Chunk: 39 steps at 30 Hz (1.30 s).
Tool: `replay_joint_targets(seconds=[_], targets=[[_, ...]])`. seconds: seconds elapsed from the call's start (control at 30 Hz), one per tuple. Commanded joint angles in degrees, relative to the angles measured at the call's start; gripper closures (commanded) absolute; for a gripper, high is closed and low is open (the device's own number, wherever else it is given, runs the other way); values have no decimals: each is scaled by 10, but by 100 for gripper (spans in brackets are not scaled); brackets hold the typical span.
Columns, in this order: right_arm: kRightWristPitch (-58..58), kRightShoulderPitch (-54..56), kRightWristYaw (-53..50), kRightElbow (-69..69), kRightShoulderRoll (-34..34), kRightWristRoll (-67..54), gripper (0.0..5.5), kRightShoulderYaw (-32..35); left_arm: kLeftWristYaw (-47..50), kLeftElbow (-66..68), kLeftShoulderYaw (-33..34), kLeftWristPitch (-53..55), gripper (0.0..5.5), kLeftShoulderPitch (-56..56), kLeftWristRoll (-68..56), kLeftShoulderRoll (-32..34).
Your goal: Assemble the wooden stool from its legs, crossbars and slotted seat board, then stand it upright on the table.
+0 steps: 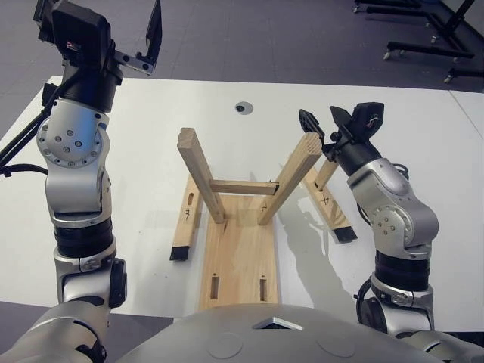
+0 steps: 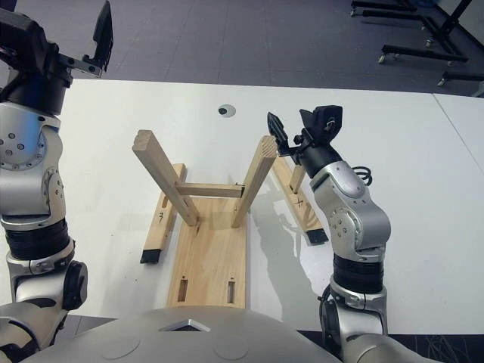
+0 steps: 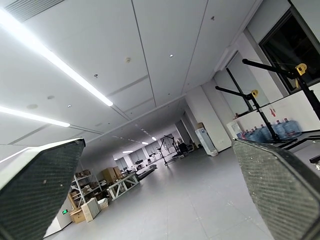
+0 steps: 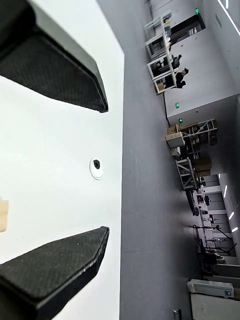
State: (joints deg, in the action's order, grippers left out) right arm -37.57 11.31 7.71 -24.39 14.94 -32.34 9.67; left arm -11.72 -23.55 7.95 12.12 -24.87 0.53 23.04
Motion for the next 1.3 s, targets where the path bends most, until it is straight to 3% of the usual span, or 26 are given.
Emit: replay_joint_targets(seconds=[0.03,0.2,0.37,0.5,0.63,0.97,1.3], targets=[[1,60,-7,-13,6,-28,131,42,4,-11,10,10,12,13,3,4],[14,40,20,-2,48,-47,131,117,9,-41,29,27,12,38,4,7],[63,-171,127,52,99,-24,131,211,11,-78,59,57,12,63,-8,10],[82,-324,212,22,95,-4,131,157,7,-99,81,83,12,78,-25,11],[77,-407,231,-17,78,-7,131,119,1,-107,83,99,12,83,-36,13],[81,-412,191,-11,80,92,131,4,-1,-101,72,108,12,73,-40,18],[69,-413,177,15,83,116,318,-19,-5,-88,62,107,12,61,-49,22]])
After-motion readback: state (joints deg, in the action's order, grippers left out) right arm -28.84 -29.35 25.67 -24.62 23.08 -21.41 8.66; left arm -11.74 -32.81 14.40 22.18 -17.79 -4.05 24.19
